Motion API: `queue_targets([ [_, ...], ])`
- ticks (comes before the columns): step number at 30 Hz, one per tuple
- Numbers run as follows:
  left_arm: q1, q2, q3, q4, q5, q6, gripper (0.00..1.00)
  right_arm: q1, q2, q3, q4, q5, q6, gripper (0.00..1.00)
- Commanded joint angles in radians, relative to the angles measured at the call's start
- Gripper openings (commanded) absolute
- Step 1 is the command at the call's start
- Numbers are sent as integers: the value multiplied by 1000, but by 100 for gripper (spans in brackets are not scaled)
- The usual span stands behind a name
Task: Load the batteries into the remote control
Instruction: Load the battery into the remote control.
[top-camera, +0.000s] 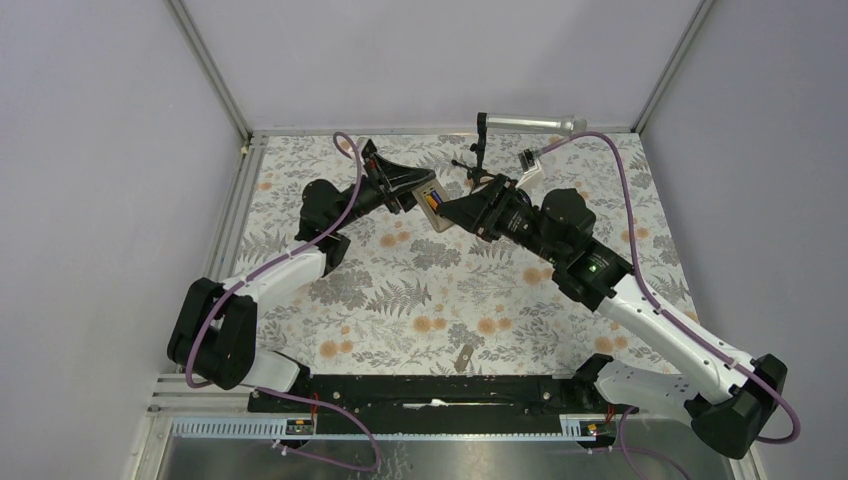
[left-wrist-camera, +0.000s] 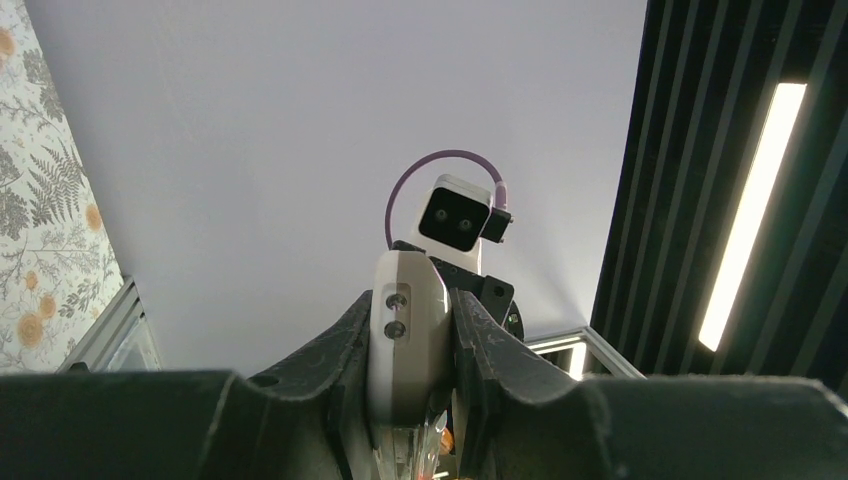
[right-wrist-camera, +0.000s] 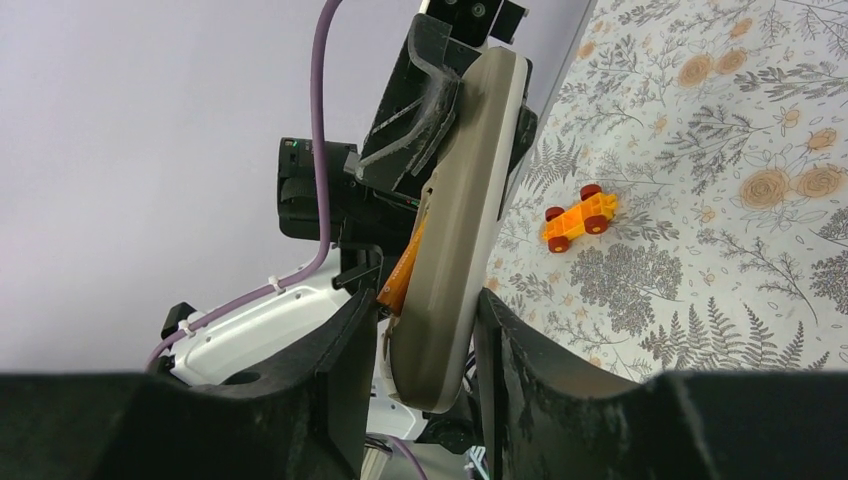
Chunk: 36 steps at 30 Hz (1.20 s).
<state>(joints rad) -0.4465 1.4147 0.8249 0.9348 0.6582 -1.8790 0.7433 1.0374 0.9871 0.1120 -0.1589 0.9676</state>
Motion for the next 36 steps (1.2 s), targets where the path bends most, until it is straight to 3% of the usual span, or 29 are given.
queue_targets([
  [1, -28, -41, 81, 39, 17, 21, 0, 4, 46, 42, -11, -57, -14, 43],
  [13, -38, -57, 112, -22, 31, 86, 0, 4, 97, 83, -84, -83, -32, 39],
  [19, -38, -74, 132, -118, 39, 178, 0, 4, 134, 134, -257, -46, -44, 40],
  [22, -35, -95, 155, -230, 53, 298, 0, 3, 138, 143, -273, -49, -52, 49],
  [30, 31, -150, 236, -666, 100, 813, 0, -3, 23, 67, -64, -68, -132, 91],
  [36, 57, -152, 256, -700, 181, 904, 0, -4, -2, 61, -49, -102, -238, 95],
])
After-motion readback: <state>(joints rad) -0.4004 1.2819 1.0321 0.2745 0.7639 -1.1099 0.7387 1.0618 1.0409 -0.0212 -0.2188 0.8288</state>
